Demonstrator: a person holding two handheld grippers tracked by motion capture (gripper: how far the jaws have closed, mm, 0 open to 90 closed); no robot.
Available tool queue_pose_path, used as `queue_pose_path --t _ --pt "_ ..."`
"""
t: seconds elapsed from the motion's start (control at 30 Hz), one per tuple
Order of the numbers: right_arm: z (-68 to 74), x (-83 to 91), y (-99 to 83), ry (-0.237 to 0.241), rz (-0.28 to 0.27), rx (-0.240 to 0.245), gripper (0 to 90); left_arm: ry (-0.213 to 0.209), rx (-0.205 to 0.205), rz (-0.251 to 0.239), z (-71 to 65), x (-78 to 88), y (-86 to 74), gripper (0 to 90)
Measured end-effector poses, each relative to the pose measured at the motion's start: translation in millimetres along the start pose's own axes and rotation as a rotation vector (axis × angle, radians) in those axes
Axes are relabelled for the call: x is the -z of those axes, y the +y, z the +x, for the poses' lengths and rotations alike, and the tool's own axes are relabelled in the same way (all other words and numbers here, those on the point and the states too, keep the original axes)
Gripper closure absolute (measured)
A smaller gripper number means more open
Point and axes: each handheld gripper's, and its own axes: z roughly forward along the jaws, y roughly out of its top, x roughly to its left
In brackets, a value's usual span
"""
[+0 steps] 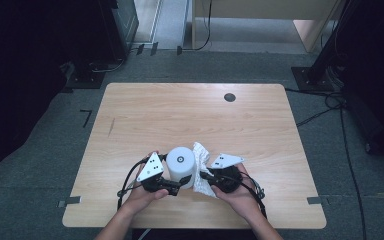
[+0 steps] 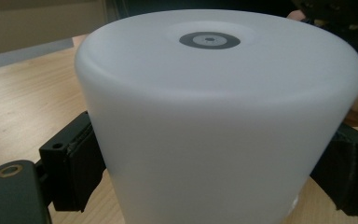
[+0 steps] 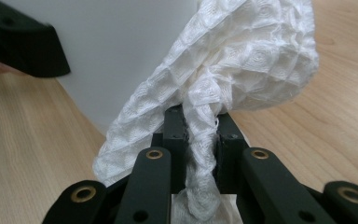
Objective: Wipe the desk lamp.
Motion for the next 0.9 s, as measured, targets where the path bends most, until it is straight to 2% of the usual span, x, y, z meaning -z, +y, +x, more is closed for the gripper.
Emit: queue_pose_path --t 0.07,0.13,0.17,0.23,0.3,0.33,0.47,0.5,0.57,0.6,0.7,0.8,0.9 --pt "0.5 8.3 4.3 0.001 -0.048 0.000 78.5 0.004 -0.008 0.017 -0.6 -2.6 -1.5 8.5" --pt "2.6 22.2 11.0 0.007 -0.130 0.012 78.5 -0.002 -0.014 0.028 -2.7 -4.7 -2.6 8.5" --pt "5.2 31.0 14.9 0.003 -0.177 0.029 78.5 -0.004 -0.014 0.028 -3.4 -5.0 -2.4 8.5" --pt "8.0 39.9 18.6 -0.003 -0.227 0.047 78.5 -0.007 -0.013 0.021 -4.2 -4.8 -0.9 8.5" --pt "8.4 40.2 18.2 -0.005 -0.232 0.047 78.5 -0.004 -0.009 0.013 -4.2 -3.8 0.4 8.5" --pt "7.2 36.6 16.4 -0.001 -0.213 0.045 78.4 -0.004 -0.006 0.007 -3.3 -2.6 0.9 8.5" --pt "-0.3 8.1 -0.1 0.008 -0.079 0.026 78.5 -0.016 0.039 -0.026 2.2 1.3 2.4 8.5" --pt "-2.1 3.0 -2.8 0.012 -0.056 0.018 78.5 -0.012 0.039 -0.026 2.6 1.2 2.3 8.5" --pt "-3.6 -0.4 -4.0 0.011 -0.043 0.000 78.5 -0.006 0.033 -0.014 2.6 -0.8 0.9 8.5" --pt "-3.4 0.7 -2.8 0.004 -0.050 0.002 78.5 -0.007 0.026 -0.001 1.9 -2.3 -0.1 8.5" --pt "-0.8 14.4 5.3 0.000 -0.117 0.006 78.5 -0.003 0.006 0.023 -1.0 -5.9 -2.2 8.5" --pt "4.2 34.6 15.0 -0.002 -0.218 0.024 78.5 -0.002 -0.010 0.043 -3.3 -8.8 -3.4 8.5" --pt "6.7 38.1 16.0 -0.012 -0.240 0.043 78.5 0.002 -0.011 0.052 -3.3 -11.3 -4.1 8.5"
